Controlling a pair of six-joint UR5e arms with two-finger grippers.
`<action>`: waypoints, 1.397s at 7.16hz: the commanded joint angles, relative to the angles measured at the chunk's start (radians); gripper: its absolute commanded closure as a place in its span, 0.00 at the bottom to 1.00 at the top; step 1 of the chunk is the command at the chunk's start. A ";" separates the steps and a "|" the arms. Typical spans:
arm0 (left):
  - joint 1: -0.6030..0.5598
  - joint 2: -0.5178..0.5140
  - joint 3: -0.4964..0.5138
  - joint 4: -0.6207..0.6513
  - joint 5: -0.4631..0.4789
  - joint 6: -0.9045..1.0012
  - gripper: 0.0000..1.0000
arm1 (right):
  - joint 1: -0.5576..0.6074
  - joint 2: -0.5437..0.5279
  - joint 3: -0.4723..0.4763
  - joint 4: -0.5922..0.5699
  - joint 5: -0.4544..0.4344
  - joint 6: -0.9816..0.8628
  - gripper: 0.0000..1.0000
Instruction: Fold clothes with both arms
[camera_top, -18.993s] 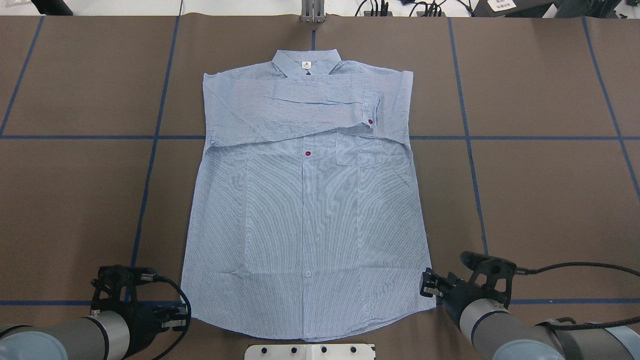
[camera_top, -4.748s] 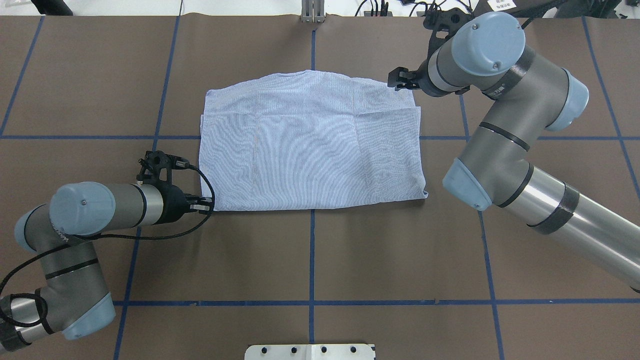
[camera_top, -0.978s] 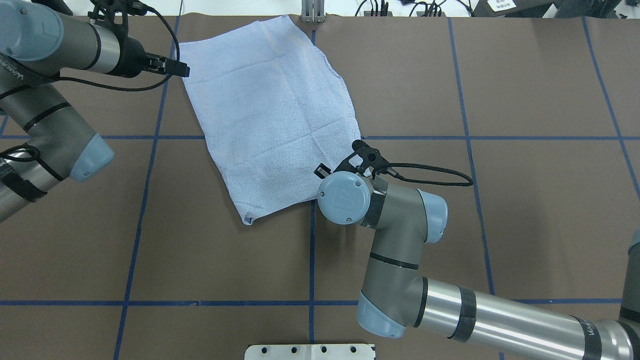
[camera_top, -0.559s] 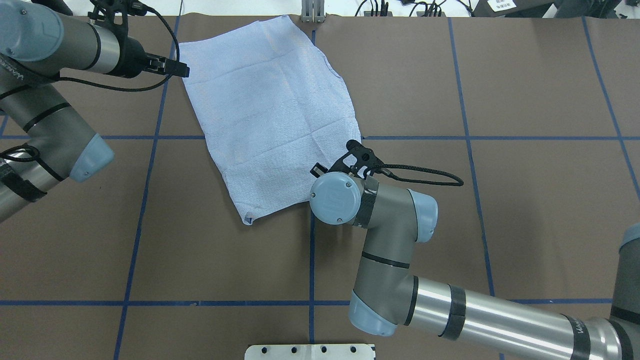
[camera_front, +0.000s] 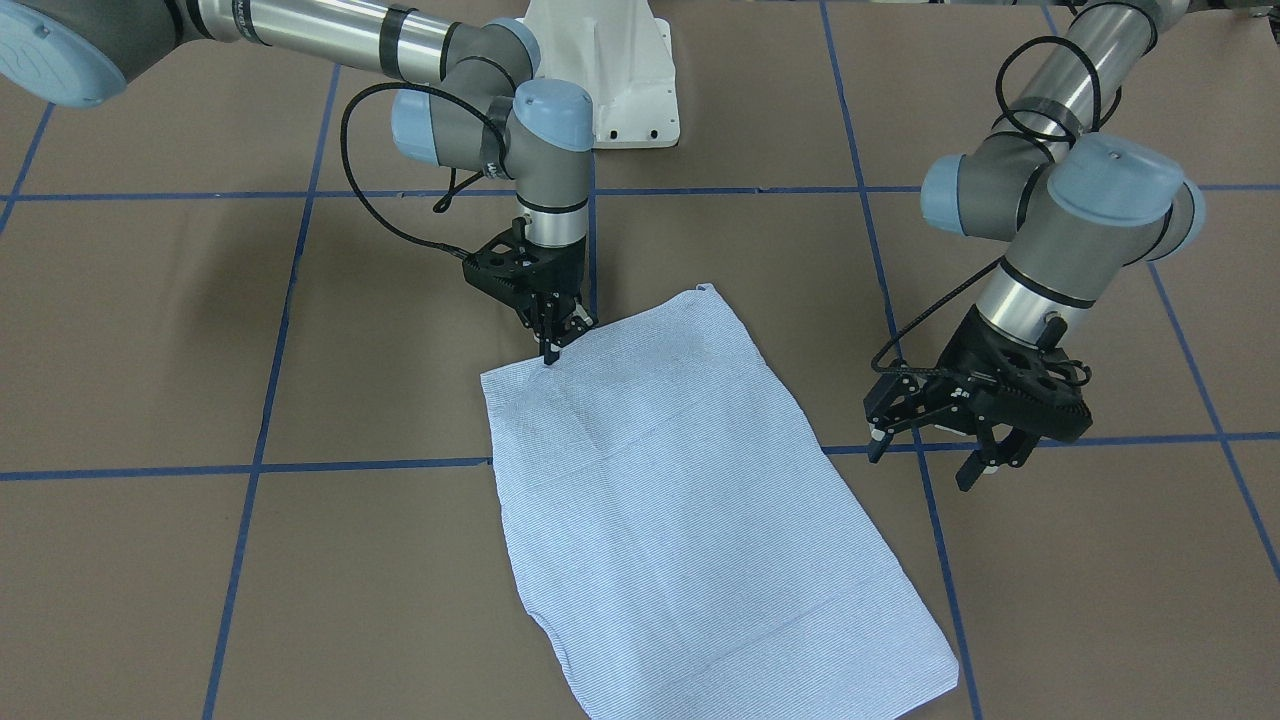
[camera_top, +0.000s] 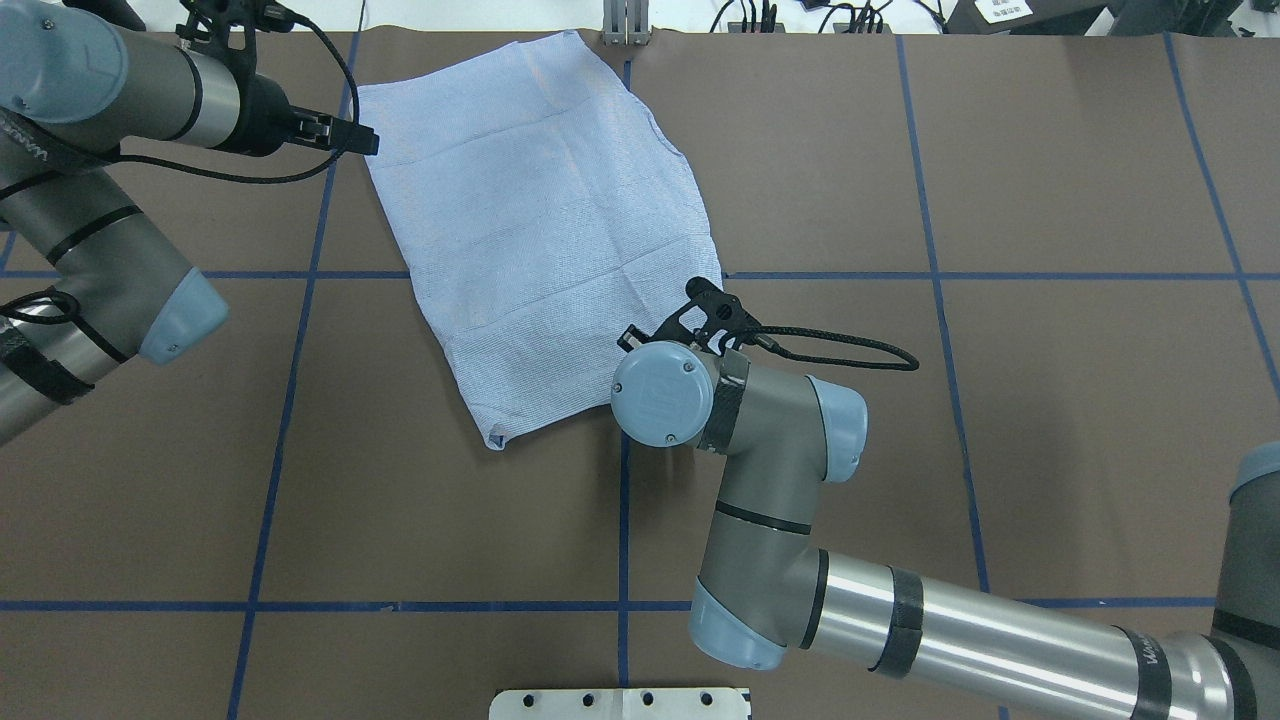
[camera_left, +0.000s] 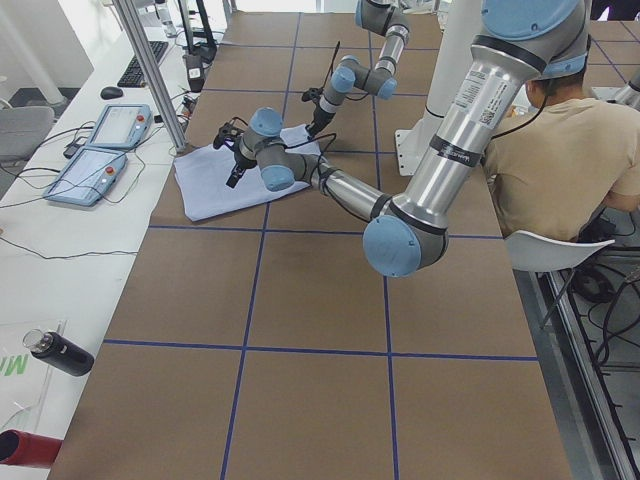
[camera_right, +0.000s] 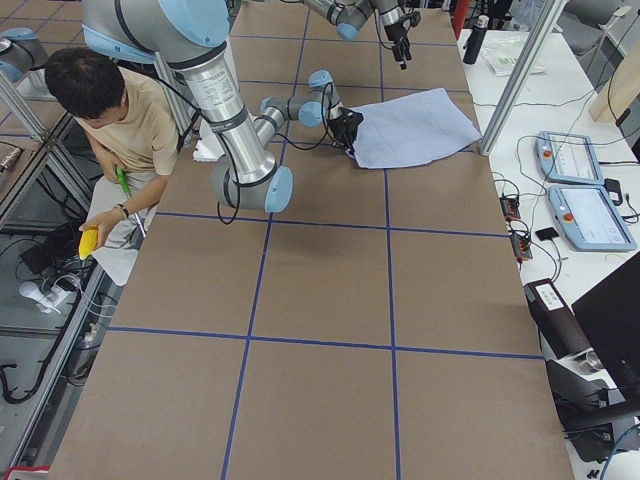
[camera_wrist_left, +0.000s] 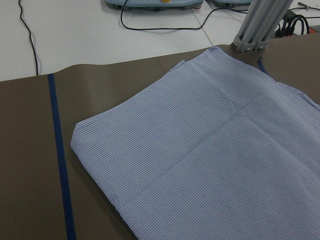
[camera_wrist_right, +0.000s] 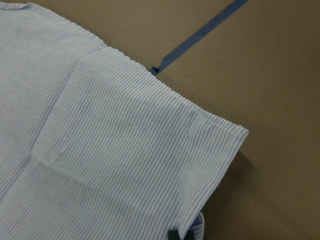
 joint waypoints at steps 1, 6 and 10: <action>0.014 0.020 -0.016 -0.017 -0.005 -0.040 0.00 | 0.005 -0.020 0.063 -0.001 0.000 0.000 1.00; 0.477 0.233 -0.255 -0.114 0.326 -0.773 0.01 | -0.014 -0.065 0.158 -0.003 -0.063 0.004 1.00; 0.562 0.209 -0.260 -0.057 0.395 -1.061 0.30 | -0.017 -0.069 0.158 -0.001 -0.077 0.004 1.00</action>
